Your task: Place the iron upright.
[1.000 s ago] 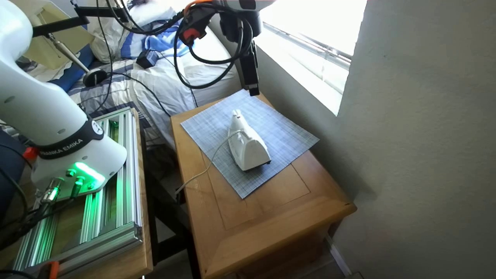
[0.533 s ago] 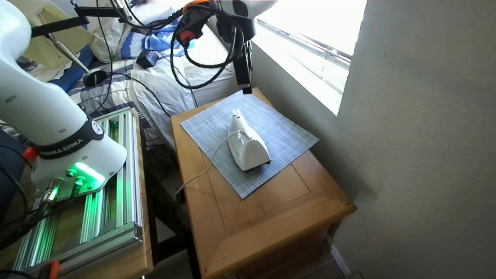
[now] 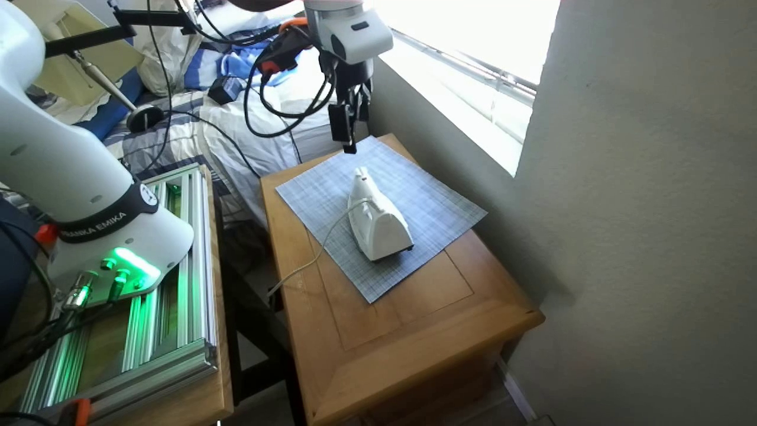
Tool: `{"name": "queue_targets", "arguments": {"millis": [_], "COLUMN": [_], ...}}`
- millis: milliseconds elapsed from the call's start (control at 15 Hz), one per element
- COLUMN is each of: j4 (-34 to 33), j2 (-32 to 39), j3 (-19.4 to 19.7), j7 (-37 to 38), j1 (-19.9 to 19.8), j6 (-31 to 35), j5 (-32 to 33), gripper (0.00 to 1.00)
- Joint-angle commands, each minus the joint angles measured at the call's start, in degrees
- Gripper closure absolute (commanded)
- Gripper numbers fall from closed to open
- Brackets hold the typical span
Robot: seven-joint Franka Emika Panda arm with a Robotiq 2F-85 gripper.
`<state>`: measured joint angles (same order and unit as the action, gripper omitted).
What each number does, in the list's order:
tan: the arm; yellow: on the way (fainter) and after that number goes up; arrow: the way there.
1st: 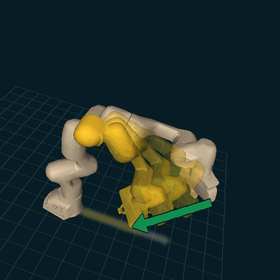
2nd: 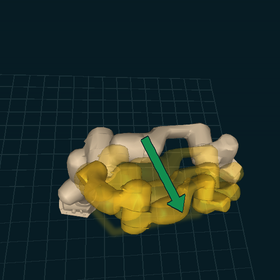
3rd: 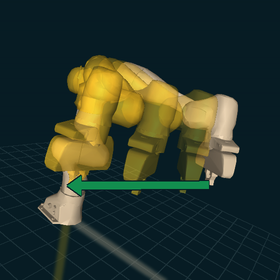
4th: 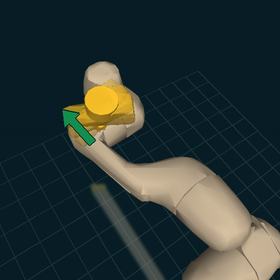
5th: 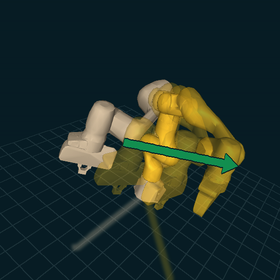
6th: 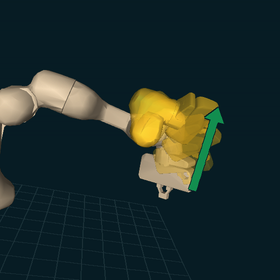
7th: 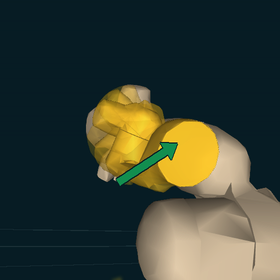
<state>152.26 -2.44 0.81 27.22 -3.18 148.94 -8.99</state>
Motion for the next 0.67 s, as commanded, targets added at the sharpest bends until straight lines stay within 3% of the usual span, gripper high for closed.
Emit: {"name": "queue_targets", "arguments": {"millis": [0, 600], "j4": [0.8, 0.0], "j2": [3.5, 11.2], "j3": [-0.3, 1.2], "j7": [6.9, 8.0], "j1": [0.5, 0.8], "j6": [3.8, 9.0], "j5": [0.9, -4.8], "gripper": [0.00, 0.00]}}
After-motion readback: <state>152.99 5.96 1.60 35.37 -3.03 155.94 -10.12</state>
